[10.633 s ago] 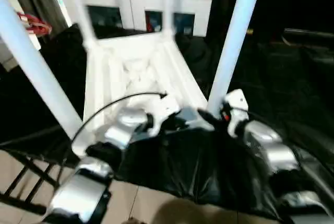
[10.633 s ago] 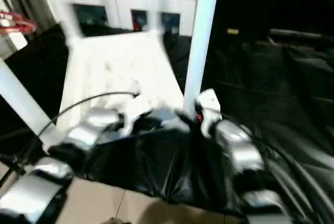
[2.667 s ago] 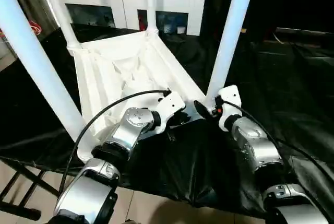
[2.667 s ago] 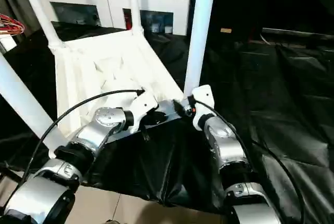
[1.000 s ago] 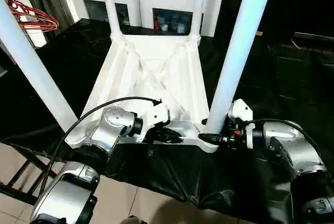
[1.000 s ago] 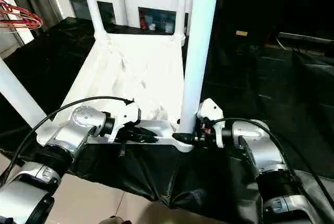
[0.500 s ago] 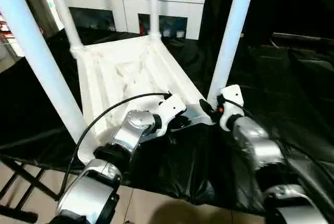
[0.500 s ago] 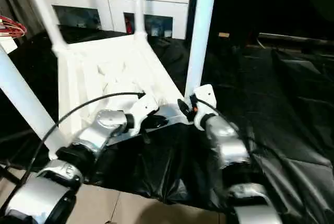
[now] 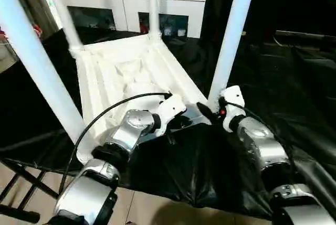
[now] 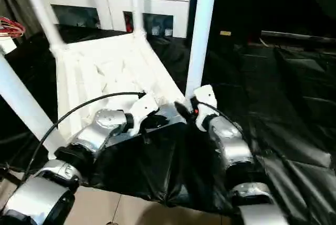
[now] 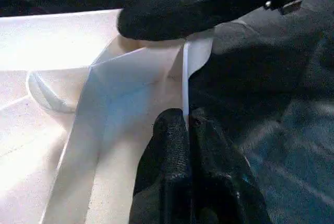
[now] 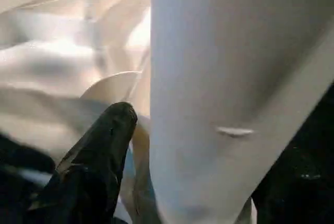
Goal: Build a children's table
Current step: Rotate leg to tighten
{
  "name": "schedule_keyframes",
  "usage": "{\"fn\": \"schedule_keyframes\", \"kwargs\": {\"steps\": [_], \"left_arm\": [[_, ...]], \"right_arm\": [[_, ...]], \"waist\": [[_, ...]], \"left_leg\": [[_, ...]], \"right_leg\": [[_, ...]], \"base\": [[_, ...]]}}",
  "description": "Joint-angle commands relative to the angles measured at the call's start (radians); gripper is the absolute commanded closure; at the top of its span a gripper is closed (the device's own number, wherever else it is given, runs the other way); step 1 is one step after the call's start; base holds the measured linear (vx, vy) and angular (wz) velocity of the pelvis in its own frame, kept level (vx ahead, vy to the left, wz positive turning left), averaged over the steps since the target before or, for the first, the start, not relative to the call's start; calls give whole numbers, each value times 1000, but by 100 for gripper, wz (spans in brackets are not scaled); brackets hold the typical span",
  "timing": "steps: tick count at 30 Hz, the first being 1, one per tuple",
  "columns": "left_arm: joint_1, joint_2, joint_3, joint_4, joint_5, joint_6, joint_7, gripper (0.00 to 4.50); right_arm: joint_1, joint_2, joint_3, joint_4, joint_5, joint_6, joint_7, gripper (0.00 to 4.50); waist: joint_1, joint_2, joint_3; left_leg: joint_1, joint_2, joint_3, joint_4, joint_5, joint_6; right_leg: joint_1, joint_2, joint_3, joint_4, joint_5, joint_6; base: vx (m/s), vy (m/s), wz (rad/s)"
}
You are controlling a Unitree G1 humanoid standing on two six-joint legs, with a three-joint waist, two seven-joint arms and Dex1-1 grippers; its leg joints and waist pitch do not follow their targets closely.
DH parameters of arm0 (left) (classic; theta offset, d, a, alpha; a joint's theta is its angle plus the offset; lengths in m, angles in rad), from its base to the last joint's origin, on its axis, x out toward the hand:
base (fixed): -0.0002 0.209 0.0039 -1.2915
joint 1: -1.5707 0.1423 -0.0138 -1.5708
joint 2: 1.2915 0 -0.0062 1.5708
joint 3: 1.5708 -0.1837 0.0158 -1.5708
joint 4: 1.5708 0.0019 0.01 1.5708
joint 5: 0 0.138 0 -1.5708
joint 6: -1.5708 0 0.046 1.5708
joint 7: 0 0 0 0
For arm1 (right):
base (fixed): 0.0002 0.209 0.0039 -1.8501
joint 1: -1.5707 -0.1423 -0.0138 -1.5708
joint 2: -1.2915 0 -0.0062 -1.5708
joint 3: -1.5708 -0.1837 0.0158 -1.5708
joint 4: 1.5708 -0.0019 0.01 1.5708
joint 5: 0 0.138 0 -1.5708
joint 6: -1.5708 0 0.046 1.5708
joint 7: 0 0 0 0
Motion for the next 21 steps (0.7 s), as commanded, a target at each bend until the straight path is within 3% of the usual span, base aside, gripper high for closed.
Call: {"fn": "schedule_keyframes", "kwargs": {"steps": [1,3,9,12,16,21], "left_arm": [[-8,-11,-8,-59,-50,-66,-81,450],[2,20,-11,-85,-76,-79,-175,450],[13,66,-22,-103,-91,-82,-276,450],[12,77,-20,-102,-94,-84,-297,450],[15,102,-16,-106,-102,-83,-351,450],[20,113,-18,-112,-106,-77,-382,450]], "right_arm": [[25,-2,79,-31,8,4,152,136],[53,-58,104,-87,37,16,295,136],[95,-127,144,-159,85,48,471,136],[107,-148,157,-177,92,58,522,136],[136,-194,187,-221,85,75,616,151],[150,-218,207,-247,88,97,657,171]], "waist": [[8,-12,-54],[21,-12,-58],[45,-11,-67],[48,-10,-65],[53,-12,-59],[60,-12,-60]], "left_leg": [[14,67,-34,-70,-325,58],[15,70,-28,-68,-271,78],[8,75,-26,-58,-161,126],[9,76,-26,-59,-177,122],[10,75,-27,-63,-219,94],[13,78,-28,-65,-224,81]], "right_leg": [[34,-88,58,-87,-341,-178],[37,-85,57,-76,-258,-204],[41,-85,56,-50,-96,-244],[40,-86,54,-53,-116,-249],[40,-88,55,-65,-220,-222],[37,-89,56,-66,-236,-213]], "base": [[0,0,0],[0,0,0],[0,0,0],[0,0,0],[0,0,0],[0,0,0]]}}
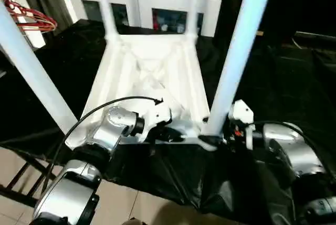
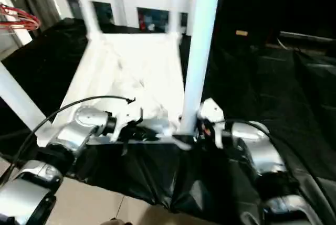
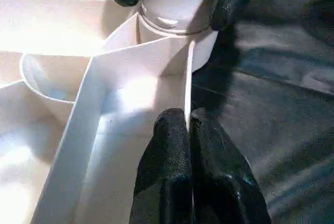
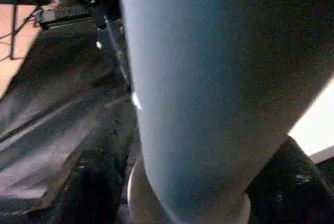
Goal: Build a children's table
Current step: Rotate leg to tighten
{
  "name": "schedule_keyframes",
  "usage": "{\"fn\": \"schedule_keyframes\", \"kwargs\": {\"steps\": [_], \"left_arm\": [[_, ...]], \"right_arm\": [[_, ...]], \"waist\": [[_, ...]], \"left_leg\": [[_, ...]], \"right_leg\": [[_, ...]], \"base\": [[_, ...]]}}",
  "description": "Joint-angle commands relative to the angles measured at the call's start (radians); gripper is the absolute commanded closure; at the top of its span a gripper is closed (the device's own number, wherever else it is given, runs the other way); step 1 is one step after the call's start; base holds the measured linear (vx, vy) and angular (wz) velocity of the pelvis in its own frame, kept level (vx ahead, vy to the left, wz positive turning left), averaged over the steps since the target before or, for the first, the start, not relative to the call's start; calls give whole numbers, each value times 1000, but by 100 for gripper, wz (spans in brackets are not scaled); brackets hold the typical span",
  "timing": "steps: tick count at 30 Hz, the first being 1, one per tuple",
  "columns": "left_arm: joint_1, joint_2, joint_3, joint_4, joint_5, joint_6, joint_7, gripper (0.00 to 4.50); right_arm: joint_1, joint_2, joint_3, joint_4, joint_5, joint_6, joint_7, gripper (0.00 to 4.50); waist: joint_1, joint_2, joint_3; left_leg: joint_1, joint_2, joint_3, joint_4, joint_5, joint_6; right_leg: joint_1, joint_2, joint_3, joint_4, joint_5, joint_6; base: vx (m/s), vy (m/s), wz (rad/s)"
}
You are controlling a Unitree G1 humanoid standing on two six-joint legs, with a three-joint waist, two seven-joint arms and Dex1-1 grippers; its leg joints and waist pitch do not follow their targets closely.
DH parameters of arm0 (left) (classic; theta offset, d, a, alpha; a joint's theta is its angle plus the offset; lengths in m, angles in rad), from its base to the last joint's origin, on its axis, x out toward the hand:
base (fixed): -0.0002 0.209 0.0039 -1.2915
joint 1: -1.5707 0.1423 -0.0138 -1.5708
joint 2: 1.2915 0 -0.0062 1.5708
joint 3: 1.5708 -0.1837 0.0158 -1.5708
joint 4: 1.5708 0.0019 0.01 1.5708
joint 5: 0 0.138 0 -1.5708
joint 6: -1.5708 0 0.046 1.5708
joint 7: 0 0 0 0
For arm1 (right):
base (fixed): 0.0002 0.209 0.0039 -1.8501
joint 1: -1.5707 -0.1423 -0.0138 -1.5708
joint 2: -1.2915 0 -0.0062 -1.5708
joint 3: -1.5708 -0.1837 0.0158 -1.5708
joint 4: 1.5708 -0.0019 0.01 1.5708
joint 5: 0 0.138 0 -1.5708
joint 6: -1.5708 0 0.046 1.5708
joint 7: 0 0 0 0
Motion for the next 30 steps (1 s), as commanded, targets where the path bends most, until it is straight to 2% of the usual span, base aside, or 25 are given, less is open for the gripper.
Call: {"fn": "schedule_keyframes", "kwargs": {"steps": [1,10,14,15,17,20,21,22,23,25,26,27,28,29,30], "left_arm": [[-20,-13,10,-44,-41,-14,15,450],[-20,-14,13,-45,-41,-11,7,450],[-17,-16,14,-46,-36,-8,15,450],[-16,-29,19,-40,-27,-4,58,450],[-18,-38,23,-35,-22,-3,86,450],[-23,-65,28,-20,-6,3,162,450],[-28,-80,28,-12,4,10,202,450],[-30,-87,29,-8,9,14,222,450],[-35,-99,30,-1,17,21,255,450],[-57,-149,35,27,40,46,382,450],[-59,-154,36,29,41,49,390,450],[-71,-187,41,38,43,67,446,450],[-78,-209,44,41,43,78,476,450],[-85,-234,42,45,45,86,508,450],[-87,-242,40,46,48,87,518,450]], "right_arm": [[32,13,89,-9,-11,31,68,187],[33,7,89,-25,0,54,86,240],[38,15,85,-28,2,59,77,245],[48,36,78,-23,9,62,54,246],[52,49,73,-20,14,62,36,246],[53,92,54,1,13,62,-39,246],[45,119,41,24,0,52,-102,246],[40,132,34,37,-6,49,-133,247],[31,153,23,59,-17,47,-189,249],[-13,227,-18,149,-62,48,-407,250],[-17,232,-21,156,-64,49,-422,251],[-41,269,-40,202,-81,51,-531,251],[-55,292,-47,227,-100,44,-611,251],[-71,323,-55,252,-114,47,-692,251],[-76,335,-58,260,-114,55,-713,251]], "waist": [[-2,-12,-60],[0,-13,-63],[0,-13,-64],[0,-11,-64],[0,-12,-63],[0,-11,-57],[-4,-8,-52],[-11,-10,-49],[-14,-12,-51],[-36,-9,-46],[-48,-13,-45],[-51,-13,-44],[-61,-10,-43],[-70,-16,-42],[-72,-16,-42]], "left_leg": [[20,76,-30,-62,-222,77],[18,74,-30,-58,-198,86],[18,75,-30,-57,-193,86],[18,75,-30,-57,-196,87],[18,75,-30,-58,-198,85],[26,75,-31,-63,-248,66],[27,75,-32,-66,-278,52],[29,74,-36,-70,-316,31],[30,74,-39,-71,-325,21],[35,70,-46,-74,-378,-14],[32,66,-51,-74,-408,-21],[30,65,-52,-74,-413,-19],[35,65,-51,-73,-434,-20],[40,60,-51,-69,-455,-20],[40,57,-51,-67,-455,-17]], "right_leg": [[43,-89,57,-67,-240,-207],[45,-88,56,-63,-208,-213],[45,-88,56,-62,-203,-213],[44,-88,55,-61,-199,-216],[45,-88,55,-62,-201,-215],[40,-89,55,-74,-287,-199],[39,-91,55,-80,-339,-189],[38,-92,54,-87,-402,-171],[39,-93,54,-87,-417,-166],[31,-92,50,-92,-492,-148],[37,-92,44,-99,-535,-127],[39,-93,44,-101,-545,-116],[28,-92,43,-106,-556,-112],[22,-91,40,-112,-586,-105],[21,-92,39,-115,-600,-100]], "base": [[0,0,0],[0,0,0],[0,0,0],[0,0,0],[0,0,0],[0,0,0],[0,0,0],[0,0,0],[0,0,0],[0,0,0],[0,0,0],[0,0,0],[0,0,0],[0,0,0],[0,0,0]]}}
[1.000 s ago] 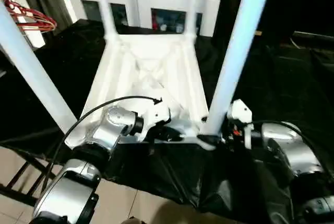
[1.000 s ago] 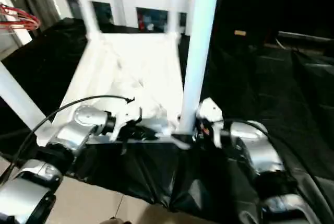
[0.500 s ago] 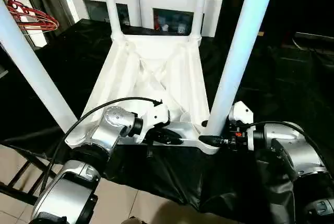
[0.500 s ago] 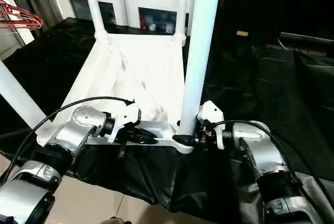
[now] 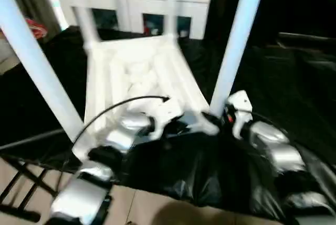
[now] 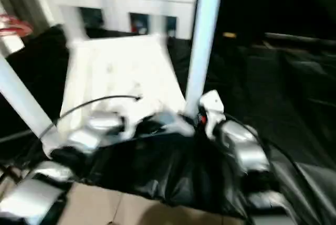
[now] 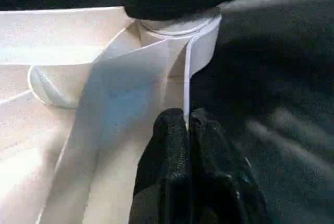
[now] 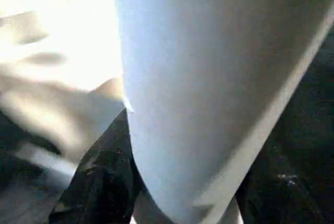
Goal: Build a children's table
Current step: Rotate leg to tighten
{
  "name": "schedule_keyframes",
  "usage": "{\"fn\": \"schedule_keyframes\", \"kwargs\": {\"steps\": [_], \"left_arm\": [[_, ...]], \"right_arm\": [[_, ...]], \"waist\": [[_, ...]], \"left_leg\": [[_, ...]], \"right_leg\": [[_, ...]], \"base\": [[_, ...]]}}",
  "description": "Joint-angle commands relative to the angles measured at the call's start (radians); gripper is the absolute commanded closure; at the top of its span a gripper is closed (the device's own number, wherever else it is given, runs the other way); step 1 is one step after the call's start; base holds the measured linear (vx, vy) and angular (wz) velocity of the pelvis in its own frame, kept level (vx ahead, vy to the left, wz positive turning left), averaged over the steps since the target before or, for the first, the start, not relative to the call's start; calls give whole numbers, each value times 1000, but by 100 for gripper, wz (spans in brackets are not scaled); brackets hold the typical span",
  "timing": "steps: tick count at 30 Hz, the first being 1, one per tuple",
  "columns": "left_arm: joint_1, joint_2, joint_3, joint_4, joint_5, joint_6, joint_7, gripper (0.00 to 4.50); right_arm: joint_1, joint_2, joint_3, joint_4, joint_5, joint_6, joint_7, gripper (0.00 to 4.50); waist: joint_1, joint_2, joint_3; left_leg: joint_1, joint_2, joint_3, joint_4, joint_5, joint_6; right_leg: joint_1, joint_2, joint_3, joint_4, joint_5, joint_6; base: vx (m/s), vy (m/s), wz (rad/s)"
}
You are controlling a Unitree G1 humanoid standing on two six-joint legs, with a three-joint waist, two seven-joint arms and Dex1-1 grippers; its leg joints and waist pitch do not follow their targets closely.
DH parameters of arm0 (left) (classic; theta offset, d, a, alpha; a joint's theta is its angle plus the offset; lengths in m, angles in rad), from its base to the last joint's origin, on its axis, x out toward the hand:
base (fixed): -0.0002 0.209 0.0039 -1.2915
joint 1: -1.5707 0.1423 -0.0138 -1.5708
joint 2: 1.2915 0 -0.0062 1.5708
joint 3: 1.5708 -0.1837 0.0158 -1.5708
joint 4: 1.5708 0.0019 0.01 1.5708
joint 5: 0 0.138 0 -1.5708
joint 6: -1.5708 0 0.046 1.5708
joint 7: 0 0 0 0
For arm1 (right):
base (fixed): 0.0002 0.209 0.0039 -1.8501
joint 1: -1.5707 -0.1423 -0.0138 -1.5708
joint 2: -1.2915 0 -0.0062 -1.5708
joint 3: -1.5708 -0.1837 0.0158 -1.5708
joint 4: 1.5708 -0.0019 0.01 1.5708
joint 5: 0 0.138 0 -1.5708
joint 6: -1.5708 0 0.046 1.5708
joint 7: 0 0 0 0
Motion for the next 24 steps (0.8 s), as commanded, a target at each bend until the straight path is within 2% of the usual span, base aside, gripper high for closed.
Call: {"fn": "schedule_keyframes", "kwargs": {"steps": [1,4,5,8,9,11,13,16,19,20,21,22,23,24], "left_arm": [[-52,-89,5,-24,-25,-16,70,450],[-48,-103,-4,-26,-18,-25,66,450],[-44,-105,-10,-29,-14,-33,60,450],[-34,-101,-20,-32,-6,-45,57,450],[-31,-98,-22,-33,-7,-49,53,450],[-28,-88,-25,-34,-7,-52,55,450],[-29,-78,-23,-31,-9,-57,56,450],[-26,-64,-19,-33,-11,-68,45,450],[-20,-46,-18,-41,-21,-95,4,450],[-15,-37,-18,-48,-28,-106,-26,450],[-10,-28,-19,-54,-34,-113,-50,450],[-5,-17,-21,-64,-43,-125,-84,450],[-3,-13,-21,-67,-47,-127,-97,450],[8,10,-22,-88,-70,-135,-172,450]], "right_arm": [[16,90,78,70,-29,44,-32,251],[6,122,69,83,-21,20,-33,251],[2,137,61,83,-10,11,-21,196],[-4,154,46,85,17,13,-5,180],[-3,151,48,84,19,13,4,154],[3,138,61,76,16,9,25,136],[12,117,73,65,4,-6,40,132],[25,90,76,47,-26,-42,58,95],[38,46,85,25,-38,-65,96,83],[44,24,92,11,-40,-75,124,83],[51,6,97,-1,-41,-84,153,83],[64,-17,105,-27,-28,-84,211,83],[68,-26,108,-37,-24,-83,231,83],[95,-73,126,-95,1,-74,348,83]], "waist": [[-7,-14,-40],[-11,-10,-42],[-12,-11,-42],[-12,-11,-44],[-12,-9,-42],[-13,-10,-41],[-12,-10,-42],[-8,-11,-42],[-6,-11,-43],[-5,-6,-43],[-2,-11,-45],[1,-8,-46],[1,-10,-45],[12,-12,-47]], "left_leg": [[26,58,-53,-75,-458,-8],[24,58,-50,-75,-456,11],[22,59,-50,-77,-455,13],[21,62,-48,-80,-453,18],[20,63,-49,-81,-456,17],[22,62,-48,-81,-465,15],[22,62,-48,-80,-466,16],[21,64,-47,-81,-453,18],[20,64,-45,-81,-445,24],[19,63,-45,-81,-438,29],[15,64,-43,-81,-419,36],[15,65,-43,-81,-408,40],[15,65,-40,-81,-403,47],[10,66,-38,-79,-368,66]], "right_leg": [[14,-87,40,-116,-613,-96],[11,-86,43,-119,-598,-88],[12,-85,44,-118,-589,-90],[12,-84,48,-112,-541,-110],[13,-84,48,-110,-537,-116],[11,-85,48,-112,-549,-115],[11,-86,48,-114,-559,-110],[11,-86,50,-111,-541,-115],[12,-87,53,-111,-524,-121],[13,-86,53,-109,-517,-124],[18,-85,54,-109,-499,-124],[18,-86,56,-106,-482,-129],[18,-85,57,-106,-470,-133],[26,-85,58,-100,-426,-144]], "base": [[0,0,0],[0,0,0],[0,0,0],[0,0,0],[0,0,0],[0,0,0],[0,0,0],[0,0,0],[0,0,0],[0,0,0],[0,0,0],[0,0,0],[0,0,0],[0,0,0]]}}
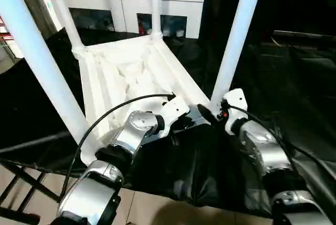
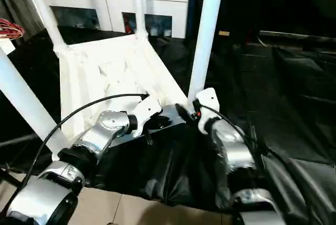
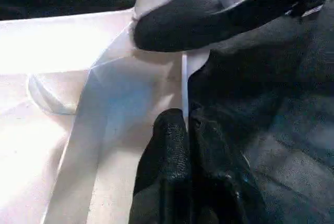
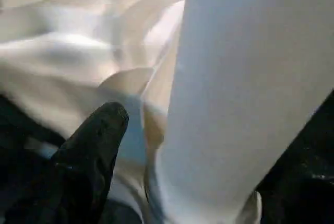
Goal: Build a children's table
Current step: Rotate leg to tighten
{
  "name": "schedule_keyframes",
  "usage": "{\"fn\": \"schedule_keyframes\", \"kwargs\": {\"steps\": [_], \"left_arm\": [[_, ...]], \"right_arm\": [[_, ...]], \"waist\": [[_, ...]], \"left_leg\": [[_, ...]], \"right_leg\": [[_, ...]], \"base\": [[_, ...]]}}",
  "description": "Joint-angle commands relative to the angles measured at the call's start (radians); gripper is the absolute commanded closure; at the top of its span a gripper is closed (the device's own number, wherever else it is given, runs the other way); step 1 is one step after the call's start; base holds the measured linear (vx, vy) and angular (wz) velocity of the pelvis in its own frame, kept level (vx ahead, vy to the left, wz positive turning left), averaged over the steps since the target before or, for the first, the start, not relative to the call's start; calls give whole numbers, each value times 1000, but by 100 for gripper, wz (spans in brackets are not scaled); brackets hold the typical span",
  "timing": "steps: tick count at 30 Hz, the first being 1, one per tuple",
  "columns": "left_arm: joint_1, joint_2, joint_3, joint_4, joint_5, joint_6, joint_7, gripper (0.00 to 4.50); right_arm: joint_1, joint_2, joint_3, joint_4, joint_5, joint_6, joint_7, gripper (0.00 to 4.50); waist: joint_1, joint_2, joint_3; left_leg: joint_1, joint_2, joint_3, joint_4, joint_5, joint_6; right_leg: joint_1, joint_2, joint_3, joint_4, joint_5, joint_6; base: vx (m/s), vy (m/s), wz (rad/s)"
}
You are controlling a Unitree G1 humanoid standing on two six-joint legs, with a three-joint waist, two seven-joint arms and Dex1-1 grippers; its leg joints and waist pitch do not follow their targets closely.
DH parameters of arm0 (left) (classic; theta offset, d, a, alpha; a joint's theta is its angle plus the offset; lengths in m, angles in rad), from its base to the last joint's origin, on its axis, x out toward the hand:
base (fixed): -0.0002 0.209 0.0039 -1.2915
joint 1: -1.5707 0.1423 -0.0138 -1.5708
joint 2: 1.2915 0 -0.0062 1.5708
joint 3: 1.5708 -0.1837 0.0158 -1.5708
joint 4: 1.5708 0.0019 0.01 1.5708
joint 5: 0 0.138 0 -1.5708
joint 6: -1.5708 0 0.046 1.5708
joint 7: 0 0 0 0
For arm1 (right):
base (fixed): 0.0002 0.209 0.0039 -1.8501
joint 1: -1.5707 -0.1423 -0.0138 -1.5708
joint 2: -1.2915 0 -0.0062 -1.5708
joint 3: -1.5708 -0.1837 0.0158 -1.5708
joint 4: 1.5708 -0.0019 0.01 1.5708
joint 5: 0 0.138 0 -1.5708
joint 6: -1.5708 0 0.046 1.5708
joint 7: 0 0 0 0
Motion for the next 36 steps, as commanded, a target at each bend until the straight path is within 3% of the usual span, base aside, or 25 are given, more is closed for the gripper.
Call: {"fn": "schedule_keyframes", "kwargs": {"steps": [1,6,11,12,17,36], "left_arm": [[-3,-12,-15,-73,-67,-78,-108,450],[-1,44,-17,-81,-85,-86,-219,450],[-3,73,-14,-74,-90,-91,-270,450],[-5,80,-11,-74,-93,-91,-281,450],[-4,100,-4,-80,-105,-86,-316,450],[4,102,-1,-79,-104,-84,-343,450]], "right_arm": [[36,-7,99,-50,25,25,184,83],[61,-90,135,-115,64,43,365,83],[68,-127,160,-132,70,49,445,83],[68,-138,164,-135,72,67,474,83],[73,-165,180,-150,77,95,537,99],[96,-171,193,-182,100,118,575,241]], "waist": [[9,-17,-49],[34,-12,-58],[42,-13,-63],[44,-18,-62],[46,-18,-59],[58,-17,-64]], "left_leg": [[12,68,-36,-72,-352,73],[9,75,-29,-65,-246,104],[5,77,-29,-61,-199,117],[4,76,-29,-61,-193,118],[5,75,-29,-62,-213,105],[8,76,-29,-58,-179,106]], "right_leg": [[30,-83,60,-96,-407,-151],[37,-81,59,-70,-230,-215],[38,-82,57,-59,-163,-233],[40,-82,56,-58,-162,-237],[40,-84,56,-65,-233,-218],[41,-83,56,-58,-187,-224]], "base": [[0,0,0],[0,0,0],[0,0,0],[0,0,0],[0,0,0],[0,0,0]]}}
